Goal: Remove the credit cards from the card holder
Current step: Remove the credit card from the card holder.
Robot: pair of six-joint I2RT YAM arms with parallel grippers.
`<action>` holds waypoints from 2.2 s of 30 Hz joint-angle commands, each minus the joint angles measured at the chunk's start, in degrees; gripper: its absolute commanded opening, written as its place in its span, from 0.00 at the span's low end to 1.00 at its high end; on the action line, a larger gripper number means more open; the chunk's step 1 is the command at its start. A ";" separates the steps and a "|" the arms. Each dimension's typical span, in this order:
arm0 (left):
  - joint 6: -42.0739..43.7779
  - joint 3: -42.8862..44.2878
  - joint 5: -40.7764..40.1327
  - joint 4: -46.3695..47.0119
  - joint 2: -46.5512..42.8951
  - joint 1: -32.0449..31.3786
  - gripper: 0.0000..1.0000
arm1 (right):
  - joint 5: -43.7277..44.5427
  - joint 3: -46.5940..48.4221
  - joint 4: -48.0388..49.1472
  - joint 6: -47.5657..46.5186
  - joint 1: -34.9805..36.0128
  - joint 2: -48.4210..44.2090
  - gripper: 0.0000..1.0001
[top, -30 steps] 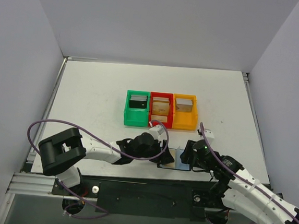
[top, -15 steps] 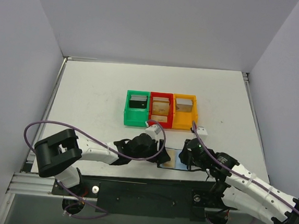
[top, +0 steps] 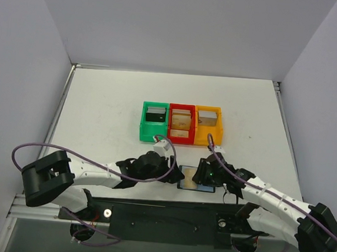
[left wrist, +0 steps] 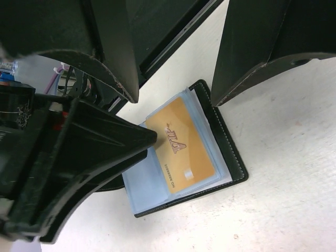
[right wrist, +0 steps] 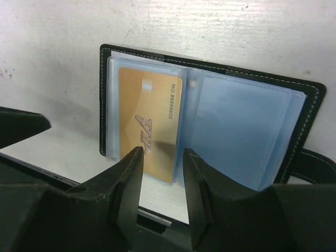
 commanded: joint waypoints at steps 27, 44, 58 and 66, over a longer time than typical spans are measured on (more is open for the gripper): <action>0.86 1.20 4.40 5.89 0.68 2.99 0.63 | -3.85 -5.03 13.52 7.34 -1.34 3.06 0.38; -3.80 1.21 8.37 14.96 10.90 3.96 0.60 | -5.61 -7.85 14.74 6.46 -3.19 -1.43 0.42; -3.71 2.17 7.05 12.76 13.26 4.05 0.59 | -6.58 -8.11 17.56 6.54 -3.27 -1.79 0.42; -4.24 2.70 8.01 12.85 15.64 3.96 0.57 | -7.10 -8.82 18.96 6.98 -3.71 -0.20 0.41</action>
